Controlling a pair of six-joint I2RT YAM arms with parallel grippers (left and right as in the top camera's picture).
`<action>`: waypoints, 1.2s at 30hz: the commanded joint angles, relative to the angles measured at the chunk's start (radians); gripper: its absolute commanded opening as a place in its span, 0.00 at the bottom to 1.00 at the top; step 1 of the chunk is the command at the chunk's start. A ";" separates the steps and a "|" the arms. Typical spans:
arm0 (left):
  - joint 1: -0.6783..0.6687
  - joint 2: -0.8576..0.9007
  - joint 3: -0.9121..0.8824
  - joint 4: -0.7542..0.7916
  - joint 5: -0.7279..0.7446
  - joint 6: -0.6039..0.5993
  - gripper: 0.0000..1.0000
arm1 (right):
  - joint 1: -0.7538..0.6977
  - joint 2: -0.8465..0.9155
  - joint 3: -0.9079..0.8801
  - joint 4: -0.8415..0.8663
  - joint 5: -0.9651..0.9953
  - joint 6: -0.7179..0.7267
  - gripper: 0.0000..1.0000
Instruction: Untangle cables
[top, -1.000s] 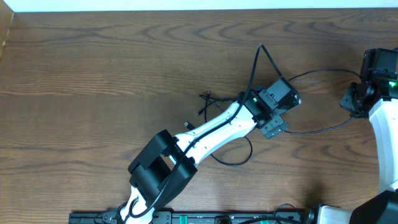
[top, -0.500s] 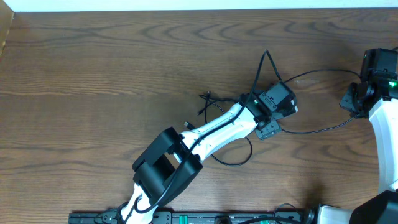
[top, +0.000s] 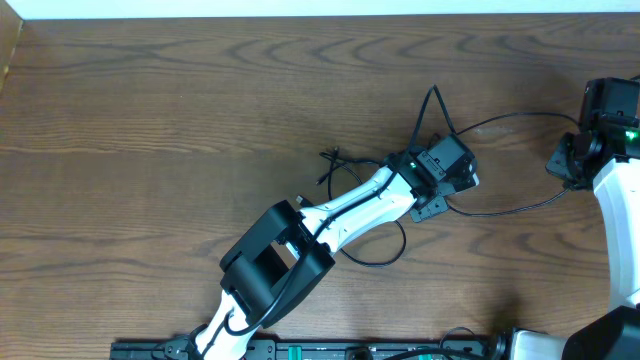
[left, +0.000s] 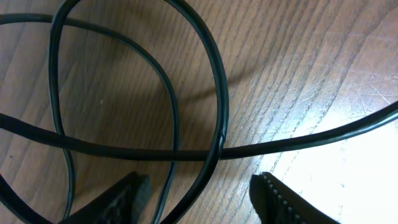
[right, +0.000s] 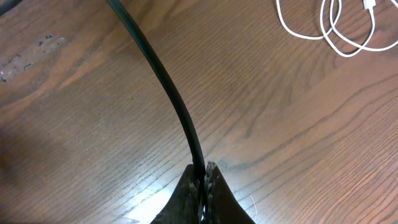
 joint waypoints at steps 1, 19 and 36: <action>0.002 0.013 -0.011 0.002 0.009 0.005 0.52 | 0.000 0.002 0.006 -0.003 0.004 -0.011 0.01; 0.008 -0.177 0.041 -0.087 -0.040 -0.044 0.07 | 0.000 0.002 0.006 -0.002 0.005 -0.011 0.01; 0.774 -0.736 0.040 -0.281 -0.037 -0.437 0.07 | -0.027 0.002 0.005 0.012 0.143 0.013 0.01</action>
